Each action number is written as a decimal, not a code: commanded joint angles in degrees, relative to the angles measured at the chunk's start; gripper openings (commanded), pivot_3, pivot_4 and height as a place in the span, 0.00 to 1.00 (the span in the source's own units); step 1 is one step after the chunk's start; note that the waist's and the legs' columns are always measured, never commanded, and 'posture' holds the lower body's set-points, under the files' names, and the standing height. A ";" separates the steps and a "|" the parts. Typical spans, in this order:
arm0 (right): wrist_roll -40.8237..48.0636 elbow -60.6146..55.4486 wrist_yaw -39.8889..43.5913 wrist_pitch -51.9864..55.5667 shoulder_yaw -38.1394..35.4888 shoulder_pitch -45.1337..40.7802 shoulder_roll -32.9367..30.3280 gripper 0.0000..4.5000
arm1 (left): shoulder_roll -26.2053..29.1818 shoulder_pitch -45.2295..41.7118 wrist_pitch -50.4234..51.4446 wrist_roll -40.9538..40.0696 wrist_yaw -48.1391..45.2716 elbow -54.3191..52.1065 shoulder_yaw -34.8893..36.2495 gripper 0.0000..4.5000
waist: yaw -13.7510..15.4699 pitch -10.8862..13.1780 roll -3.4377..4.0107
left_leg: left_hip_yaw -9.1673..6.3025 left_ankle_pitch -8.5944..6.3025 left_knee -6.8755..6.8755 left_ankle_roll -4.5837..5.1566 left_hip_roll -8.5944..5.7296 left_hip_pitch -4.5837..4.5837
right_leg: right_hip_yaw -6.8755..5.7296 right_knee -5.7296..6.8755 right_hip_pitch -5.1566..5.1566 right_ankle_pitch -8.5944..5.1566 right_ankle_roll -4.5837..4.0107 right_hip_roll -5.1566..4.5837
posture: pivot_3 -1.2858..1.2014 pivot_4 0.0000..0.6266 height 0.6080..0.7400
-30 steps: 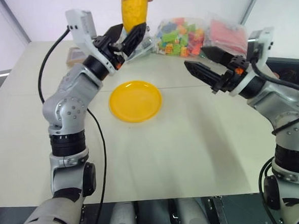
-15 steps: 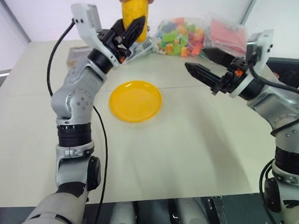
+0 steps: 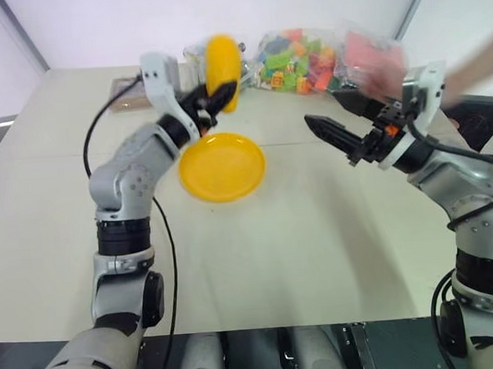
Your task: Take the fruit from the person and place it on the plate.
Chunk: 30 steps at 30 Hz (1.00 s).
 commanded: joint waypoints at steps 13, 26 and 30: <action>-1.20 -4.75 -1.57 -1.15 0.50 3.73 -0.42 1.00 | 6.06 9.80 9.05 6.99 -1.08 -4.44 -7.81 0.50 | 0.12 0.00 0.00 | 0.00 0.00 -0.02 0.00 0.00 0.00 | 0.00 0.01 -0.01 0.00 0.00 -0.01 | 0.52 0.24 0.93; -1.77 -5.03 -1.44 -1.32 0.71 4.56 -0.95 1.00 | 7.47 11.76 10.39 2.73 -4.26 -15.78 -1.25 0.99 | 0.01 0.00 0.00 | -0.01 0.00 -0.02 0.00 0.00 0.00 | 0.00 0.01 -0.01 0.00 -0.01 -0.01 | 0.52 0.24 0.93; -2.97 -3.87 2.03 -1.67 1.04 6.43 -3.65 1.00 | 11.96 13.27 18.94 -3.16 -1.58 -27.96 5.65 0.99 | -0.06 0.00 0.00 | -0.06 0.00 -0.04 0.00 0.02 0.01 | 0.02 0.00 -0.02 -0.01 -0.01 -0.02 | 0.52 0.24 0.93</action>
